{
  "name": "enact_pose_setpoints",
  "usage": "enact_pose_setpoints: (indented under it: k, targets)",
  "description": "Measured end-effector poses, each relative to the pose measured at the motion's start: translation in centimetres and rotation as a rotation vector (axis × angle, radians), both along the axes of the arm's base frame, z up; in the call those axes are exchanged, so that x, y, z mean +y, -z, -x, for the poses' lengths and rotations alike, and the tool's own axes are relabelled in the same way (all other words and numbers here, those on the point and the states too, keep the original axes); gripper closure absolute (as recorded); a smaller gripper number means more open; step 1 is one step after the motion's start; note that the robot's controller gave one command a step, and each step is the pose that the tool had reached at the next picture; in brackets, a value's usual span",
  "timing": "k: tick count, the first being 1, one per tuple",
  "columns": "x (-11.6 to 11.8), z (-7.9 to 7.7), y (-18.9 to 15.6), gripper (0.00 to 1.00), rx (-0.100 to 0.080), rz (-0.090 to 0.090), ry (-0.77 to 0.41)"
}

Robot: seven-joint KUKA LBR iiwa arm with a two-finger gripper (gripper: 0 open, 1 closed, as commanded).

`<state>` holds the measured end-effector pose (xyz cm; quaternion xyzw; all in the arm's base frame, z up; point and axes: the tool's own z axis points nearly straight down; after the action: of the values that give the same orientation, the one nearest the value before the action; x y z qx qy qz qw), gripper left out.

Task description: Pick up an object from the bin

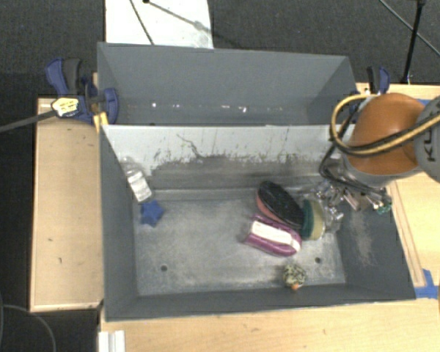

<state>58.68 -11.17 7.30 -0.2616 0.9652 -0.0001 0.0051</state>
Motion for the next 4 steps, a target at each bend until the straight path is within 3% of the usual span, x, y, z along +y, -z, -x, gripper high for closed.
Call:
enact_pose_setpoints:
  k: [1, 2, 3, 4]
  targets:
    - [-0.1, 0.2, 0.2, 0.0, 0.005, 0.001, 0.0]
    - [-0.1, 0.2, 0.2, 1.0, 0.005, 0.0, -0.001]
    - [6.6, 0.6, 0.2, 1.0, 0.009, 0.002, -0.15]
    - [6.4, 0.6, 0.2, 0.0, 0.009, 0.003, -0.147]
